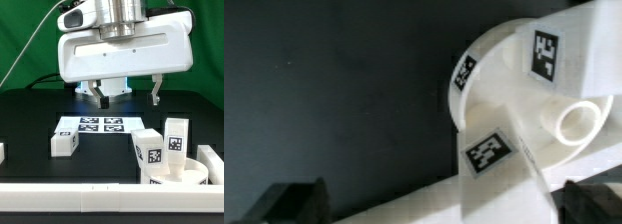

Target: Assemble stool

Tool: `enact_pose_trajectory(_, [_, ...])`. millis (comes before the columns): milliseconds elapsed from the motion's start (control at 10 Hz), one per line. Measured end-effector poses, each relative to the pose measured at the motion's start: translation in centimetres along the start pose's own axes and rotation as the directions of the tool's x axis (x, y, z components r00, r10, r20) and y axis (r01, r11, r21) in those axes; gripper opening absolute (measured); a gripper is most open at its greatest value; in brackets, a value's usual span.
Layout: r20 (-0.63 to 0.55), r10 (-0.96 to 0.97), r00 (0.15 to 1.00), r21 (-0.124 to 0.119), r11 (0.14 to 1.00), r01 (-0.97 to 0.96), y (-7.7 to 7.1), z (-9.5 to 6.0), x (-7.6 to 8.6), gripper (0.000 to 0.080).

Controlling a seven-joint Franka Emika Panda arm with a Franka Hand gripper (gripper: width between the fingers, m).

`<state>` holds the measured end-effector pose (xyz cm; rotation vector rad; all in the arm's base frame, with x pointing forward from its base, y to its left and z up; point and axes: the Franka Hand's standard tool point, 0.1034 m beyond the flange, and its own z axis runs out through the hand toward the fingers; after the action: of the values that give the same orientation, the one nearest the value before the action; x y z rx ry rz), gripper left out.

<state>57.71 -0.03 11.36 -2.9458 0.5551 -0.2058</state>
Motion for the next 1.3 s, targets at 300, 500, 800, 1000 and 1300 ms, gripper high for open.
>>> enact_pose_trajectory(300, [-0.006,0.009,1.0,-0.004,1.0,-0.009,2.6,0.1,0.1,0.0649])
enact_pose_trajectory(500, [-0.001,-0.025,1.0,-0.026,0.999,0.025,6.8,0.6,-0.2,0.0649])
enact_pose_trajectory(800, [0.006,0.008,1.0,-0.054,0.999,-0.007,12.0,1.4,0.7,0.0649])
enact_pose_trajectory(1000, [0.005,-0.005,1.0,-0.049,0.999,0.005,11.3,1.3,0.7,0.0649])
enact_pose_trajectory(1300, [-0.004,-0.016,1.0,-0.058,0.998,0.016,12.0,1.8,0.7,0.0649])
